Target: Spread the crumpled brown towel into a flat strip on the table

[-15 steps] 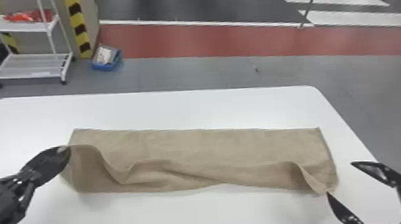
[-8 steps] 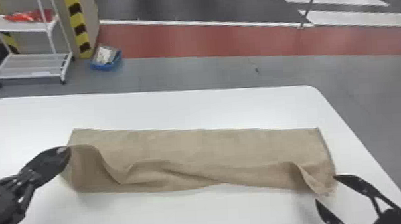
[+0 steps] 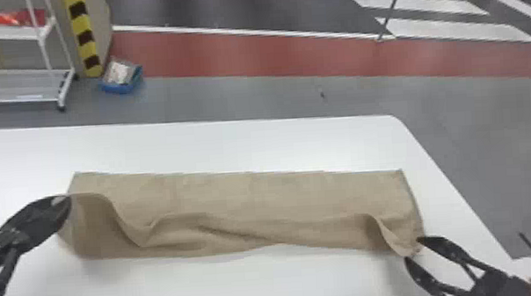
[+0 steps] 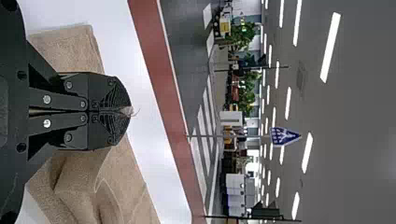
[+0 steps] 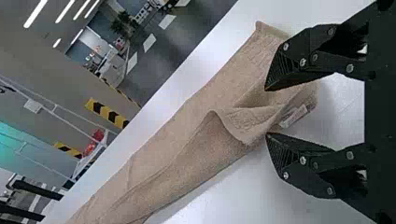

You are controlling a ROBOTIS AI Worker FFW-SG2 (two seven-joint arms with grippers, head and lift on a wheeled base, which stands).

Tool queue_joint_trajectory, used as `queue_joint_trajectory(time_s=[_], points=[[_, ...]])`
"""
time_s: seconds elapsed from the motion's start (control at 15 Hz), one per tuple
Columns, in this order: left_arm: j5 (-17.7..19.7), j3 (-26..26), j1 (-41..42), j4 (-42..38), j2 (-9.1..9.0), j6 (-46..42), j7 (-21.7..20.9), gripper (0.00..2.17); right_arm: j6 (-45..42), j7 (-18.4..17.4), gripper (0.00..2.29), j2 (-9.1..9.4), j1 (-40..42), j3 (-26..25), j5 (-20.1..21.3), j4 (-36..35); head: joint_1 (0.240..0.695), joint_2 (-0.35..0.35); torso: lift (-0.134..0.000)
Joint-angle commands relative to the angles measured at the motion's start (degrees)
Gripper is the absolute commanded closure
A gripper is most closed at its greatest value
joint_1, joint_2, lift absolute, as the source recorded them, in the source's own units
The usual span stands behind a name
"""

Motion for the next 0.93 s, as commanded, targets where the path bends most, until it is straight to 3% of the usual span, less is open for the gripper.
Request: queue_joint_trajectory(time_s=[0.0,0.33,0.4,0.53,0.67,0.87], points=[[0.0,0.1,0.1,0.0,0.08,-0.4,0.0,1.80,0.9,0.3,0.93,-0.02,-0.4,0.1,-0.3,0.1,0.695,-0.238,-0.124],[0.0,0.1,0.6,-0.2,0.00,-1.5,0.0,1.80,3.0,1.7,0.94,-0.02,-1.0,0.3,-2.8,0.1,0.695,-0.238,-0.124],[0.0,0.1,0.7,-0.3,0.00,-1.5,0.0,1.80,2.7,1.8,1.12,-0.02,-1.0,0.1,-3.9,0.1,0.695,-0.237,-0.124],[0.0,0.8,1.5,-1.2,-0.18,-1.7,-0.1,1.80,2.3,3.5,1.18,-0.11,-1.1,-2.1,-9.1,0.1,0.695,-0.237,-0.124],[0.2,2.4,3.0,-3.3,-0.35,-1.5,-0.2,1.80,3.6,7.5,1.21,-0.37,-3.3,-6.4,-15.3,0.4,0.695,-0.249,-0.124],[0.9,6.0,5.8,-8.6,-0.97,3.2,-2.1,1.80,5.7,9.3,1.21,-1.95,-6.1,-10.5,-18.8,2.5,0.695,-0.287,-0.124]])
